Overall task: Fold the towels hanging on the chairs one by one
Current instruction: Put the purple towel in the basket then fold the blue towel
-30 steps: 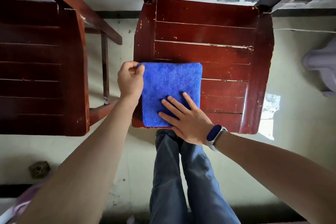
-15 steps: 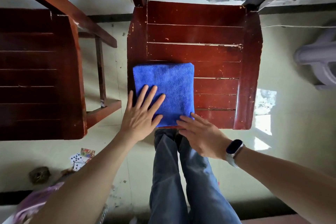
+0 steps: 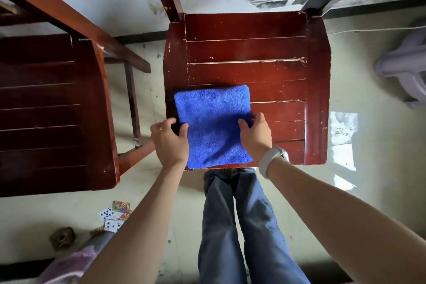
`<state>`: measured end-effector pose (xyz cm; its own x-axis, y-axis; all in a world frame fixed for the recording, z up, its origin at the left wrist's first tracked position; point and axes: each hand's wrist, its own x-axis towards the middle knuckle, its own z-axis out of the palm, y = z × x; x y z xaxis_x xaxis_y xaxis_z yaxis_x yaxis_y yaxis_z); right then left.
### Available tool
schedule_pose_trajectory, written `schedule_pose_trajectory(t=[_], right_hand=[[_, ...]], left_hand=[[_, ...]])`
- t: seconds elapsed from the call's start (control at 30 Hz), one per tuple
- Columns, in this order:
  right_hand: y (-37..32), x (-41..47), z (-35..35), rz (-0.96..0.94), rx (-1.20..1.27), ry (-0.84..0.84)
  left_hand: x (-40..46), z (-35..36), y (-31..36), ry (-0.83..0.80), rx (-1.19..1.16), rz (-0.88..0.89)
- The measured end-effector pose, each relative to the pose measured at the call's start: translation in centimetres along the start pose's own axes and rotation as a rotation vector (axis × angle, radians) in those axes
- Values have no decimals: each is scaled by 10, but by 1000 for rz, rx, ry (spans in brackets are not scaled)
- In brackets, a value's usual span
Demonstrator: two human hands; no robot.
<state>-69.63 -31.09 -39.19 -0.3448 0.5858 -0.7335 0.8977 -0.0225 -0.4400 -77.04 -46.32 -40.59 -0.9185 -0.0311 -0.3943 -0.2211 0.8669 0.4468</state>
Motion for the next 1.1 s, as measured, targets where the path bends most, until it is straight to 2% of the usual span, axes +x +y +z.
schedule_pose_trajectory(t=[0.17, 0.3, 0.47, 0.63, 0.77, 0.87, 1.1], right_hand=[[3, 1, -4, 42, 2, 17], [3, 0, -5, 69, 65, 43], [9, -7, -10, 46, 196, 42], [13, -17, -33, 45, 350, -9], [19, -36, -77, -8, 535, -97], [27, -54, -122, -21, 619, -126], [70, -108, -255, -47, 778, 19]], left_hand=[[3, 4, 11, -99, 4, 2], [9, 4, 26, -181, -45, -170], [16, 3, 33, -329, -143, -278], [-2, -15, 51, -370, -240, -113], [-25, -36, 76, -399, -332, 51], [-45, -43, 108, -421, -310, 125], [-141, -35, 235, -473, -154, 395]])
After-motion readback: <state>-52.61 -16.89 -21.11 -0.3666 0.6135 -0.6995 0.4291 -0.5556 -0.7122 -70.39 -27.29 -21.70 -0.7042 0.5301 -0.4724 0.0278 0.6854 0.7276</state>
